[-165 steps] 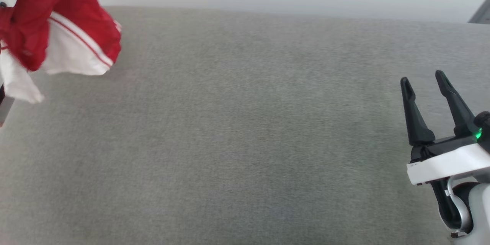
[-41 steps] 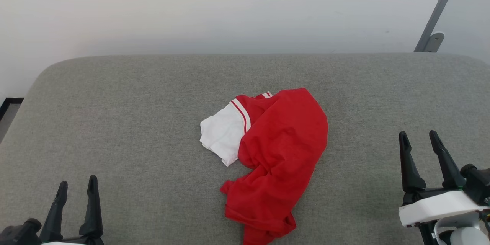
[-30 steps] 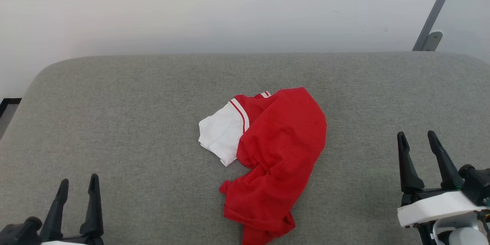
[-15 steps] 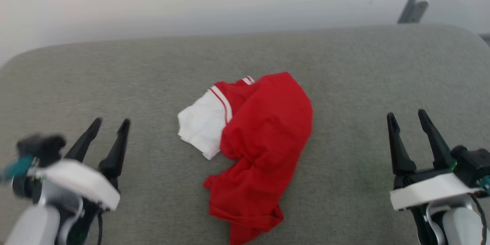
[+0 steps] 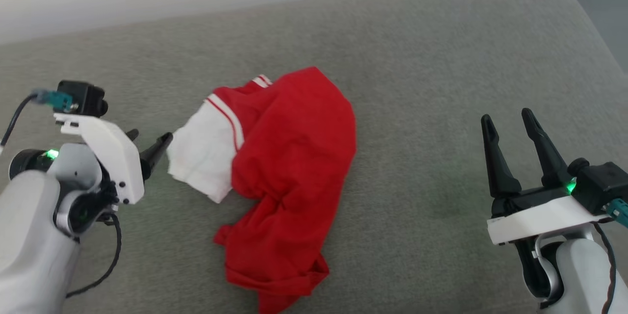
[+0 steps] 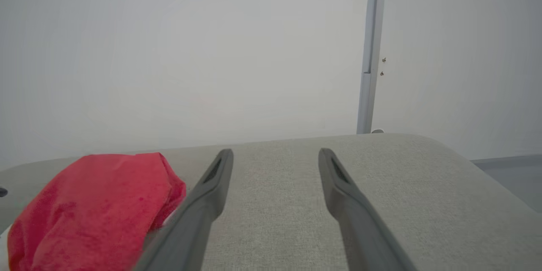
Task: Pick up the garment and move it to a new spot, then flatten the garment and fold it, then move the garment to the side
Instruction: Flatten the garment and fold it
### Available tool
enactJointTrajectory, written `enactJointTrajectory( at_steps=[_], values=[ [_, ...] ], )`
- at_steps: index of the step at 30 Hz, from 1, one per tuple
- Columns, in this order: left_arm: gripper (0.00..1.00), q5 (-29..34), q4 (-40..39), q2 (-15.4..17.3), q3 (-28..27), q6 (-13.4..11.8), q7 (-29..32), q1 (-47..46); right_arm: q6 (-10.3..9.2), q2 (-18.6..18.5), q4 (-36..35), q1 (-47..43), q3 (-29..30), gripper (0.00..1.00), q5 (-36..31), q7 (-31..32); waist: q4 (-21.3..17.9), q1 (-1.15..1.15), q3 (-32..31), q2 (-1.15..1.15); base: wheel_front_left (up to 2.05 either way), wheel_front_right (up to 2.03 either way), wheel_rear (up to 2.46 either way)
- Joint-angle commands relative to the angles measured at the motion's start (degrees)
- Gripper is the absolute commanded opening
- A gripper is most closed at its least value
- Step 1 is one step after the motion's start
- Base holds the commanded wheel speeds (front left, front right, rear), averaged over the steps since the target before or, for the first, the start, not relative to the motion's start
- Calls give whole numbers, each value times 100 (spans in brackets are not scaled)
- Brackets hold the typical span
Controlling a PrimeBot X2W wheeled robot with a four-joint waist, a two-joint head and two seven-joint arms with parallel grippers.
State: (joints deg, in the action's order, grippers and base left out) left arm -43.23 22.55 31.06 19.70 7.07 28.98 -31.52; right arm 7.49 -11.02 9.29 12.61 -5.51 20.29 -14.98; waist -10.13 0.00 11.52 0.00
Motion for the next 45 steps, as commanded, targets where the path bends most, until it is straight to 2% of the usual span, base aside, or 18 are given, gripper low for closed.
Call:
enactJointTrajectory(
  at_steps=[1, 6, 9, 17, 18, 19, 23, 28, 34, 37, 40, 43, 44, 45],
  values=[
    [100, -14, 253, 2, 77, -43, 246, -179, 0, 31, -9, 88, -20, 100, 34, -25, -197, 0, 196, 0, 0, 0, 0],
    [100, 41, 751, -83, 257, -144, 732, -492, -1, 50, -16, 139, -5, 100, 63, -26, -313, 0, 357, 0, 0, 0, 0],
    [100, 91, 1089, -168, 399, -309, 1114, -663, 0, 60, -20, 197, 8, 100, 60, -26, -350, 0, 478, 0, 0, 0, 0],
    [100, 16, 2115, -691, 716, -823, 2155, -806, -1, 29, -15, 351, -8, 100, 18, -26, -306, 0, 699, 0, 0, 0, 0],
    [53, 29, 2159, -741, 790, -800, 2285, -817, -1, 22, -12, 360, -8, 100, 6, -26, -281, 0, 710, 0, 0, 0, 0],
    [0, -1, 2150, -788, 790, -755, 2258, -870, -1, 16, -15, 362, 4, 100, -6, -26, -249, 0, 724, 0, 0, 0, 0],
    [0, -17, 2166, -783, 758, -644, 2138, -1106, -1, -8, -13, 403, 12, 100, -31, -26, -111, 0, 732, 0, 0, 0, 0],
    [0, 81, 1976, -241, 591, -680, 1955, -1175, -1, -26, -14, 357, 43, 100, -64, -26, 44, 0, 679, 0, 0, 0, 0],
    [0, 117, 1195, 475, 340, -957, 1920, -810, 0, -23, -41, 244, 113, 100, -88, -26, 225, 0, 630, 0, 0, 0, 0],
    [0, 63, 807, 853, 154, -1207, 1954, -447, -1, -13, -50, 236, 138, 100, -100, -26, 289, 0, 624, 0, 0, 0, 0],
    [0, -159, 363, 1036, -45, -1479, 2079, 49, -1, -6, -48, 235, 143, 100, -106, -27, 372, 0, 626, 0, 0, 0, 0],
    [0, -282, 166, 979, -133, -1578, 2036, 327, -1, 17, -23, 232, 98, 100, -95, -26, 409, 0, 612, 0, 0, 0, 0],
    [11, -299, 113, 964, -144, -1590, 1986, 387, 0, 21, -15, 233, 72, 100, -84, -26, 416, 0, 600, 0, 0, 0, 0],
    [47, -311, 48, 940, -152, -1581, 1917, 432, -1, 24, -5, 226, 49, 100, -70, -26, 424, 0, 580, 0, 0, 0, 0]
  ],
)
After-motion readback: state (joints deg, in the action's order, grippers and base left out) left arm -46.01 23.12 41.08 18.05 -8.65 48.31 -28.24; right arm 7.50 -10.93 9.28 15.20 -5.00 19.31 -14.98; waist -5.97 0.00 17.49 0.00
